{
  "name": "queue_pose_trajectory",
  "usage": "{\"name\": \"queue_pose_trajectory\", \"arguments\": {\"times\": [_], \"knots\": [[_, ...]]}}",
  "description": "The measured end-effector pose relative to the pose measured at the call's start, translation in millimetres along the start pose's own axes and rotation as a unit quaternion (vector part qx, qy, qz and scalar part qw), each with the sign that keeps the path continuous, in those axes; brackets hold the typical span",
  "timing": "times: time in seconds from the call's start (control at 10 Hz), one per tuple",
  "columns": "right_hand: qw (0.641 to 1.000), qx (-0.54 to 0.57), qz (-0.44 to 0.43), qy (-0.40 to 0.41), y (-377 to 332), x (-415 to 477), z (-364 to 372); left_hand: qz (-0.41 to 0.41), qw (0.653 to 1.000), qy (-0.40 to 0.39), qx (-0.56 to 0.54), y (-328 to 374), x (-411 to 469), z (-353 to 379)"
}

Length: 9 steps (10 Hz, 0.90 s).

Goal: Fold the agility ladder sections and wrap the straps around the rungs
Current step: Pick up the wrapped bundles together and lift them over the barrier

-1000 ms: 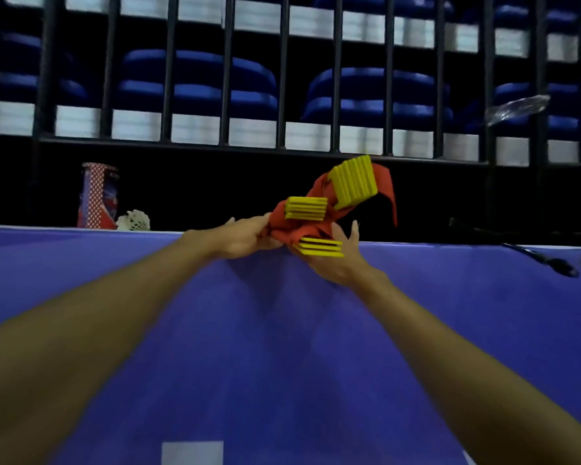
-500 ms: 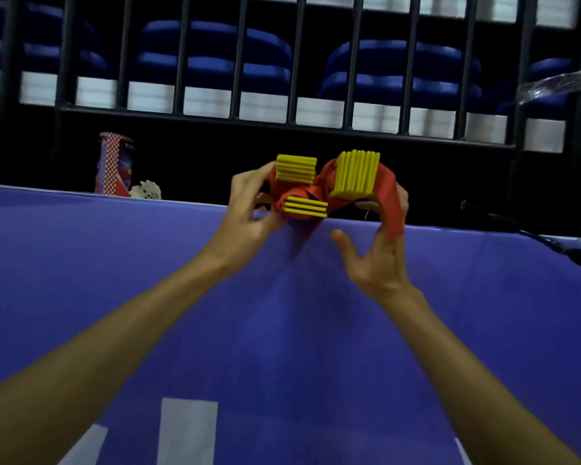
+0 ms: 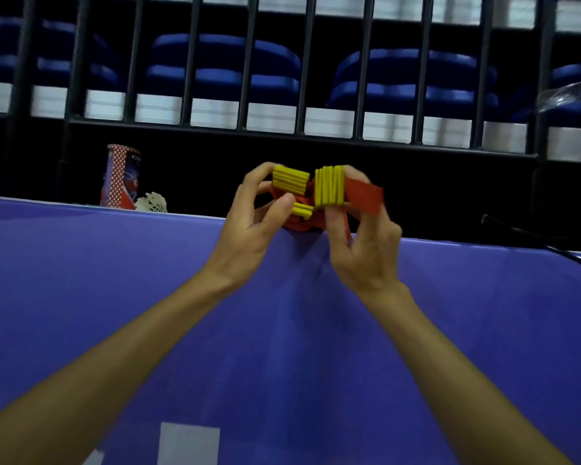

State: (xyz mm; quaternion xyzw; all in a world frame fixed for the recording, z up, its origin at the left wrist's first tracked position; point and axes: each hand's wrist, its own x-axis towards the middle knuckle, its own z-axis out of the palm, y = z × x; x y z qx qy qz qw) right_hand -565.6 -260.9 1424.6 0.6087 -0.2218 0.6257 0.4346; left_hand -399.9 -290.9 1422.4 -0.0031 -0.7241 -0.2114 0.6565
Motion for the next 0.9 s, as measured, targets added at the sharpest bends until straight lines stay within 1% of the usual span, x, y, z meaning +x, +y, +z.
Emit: {"name": "queue_pose_trajectory", "arguments": {"times": [0.1,0.2,0.3,0.4,0.5,0.6,0.7,0.8,0.9], "knots": [[0.997,-0.038,0.031,-0.061,7,-10,12,-0.022,0.999,-0.024,0.038,-24,7,-11],[0.989,-0.062,0.079,-0.111,14,-20,19,-0.041,0.987,-0.055,0.146,-42,15,-26],[0.974,-0.122,0.100,-0.163,18,-25,25,-0.043,0.947,-0.076,0.308,-56,29,-39],[0.963,-0.148,0.122,-0.190,21,-25,32,-0.047,0.884,-0.103,0.453,-65,41,-41],[0.950,-0.188,0.124,-0.217,23,-24,41,-0.070,0.854,-0.104,0.505,-74,44,-36],[0.937,-0.224,0.125,-0.238,22,-24,44,-0.043,0.838,-0.093,0.536,-85,43,-34],[0.932,-0.237,0.129,-0.243,18,-18,47,-0.038,0.851,-0.095,0.515,-84,42,-38],[0.917,-0.237,0.158,-0.281,13,-13,43,-0.046,0.915,-0.057,0.396,-80,41,-38],[0.905,-0.213,0.189,-0.316,11,-3,39,-0.088,0.962,-0.009,0.260,-65,43,-42]]}}
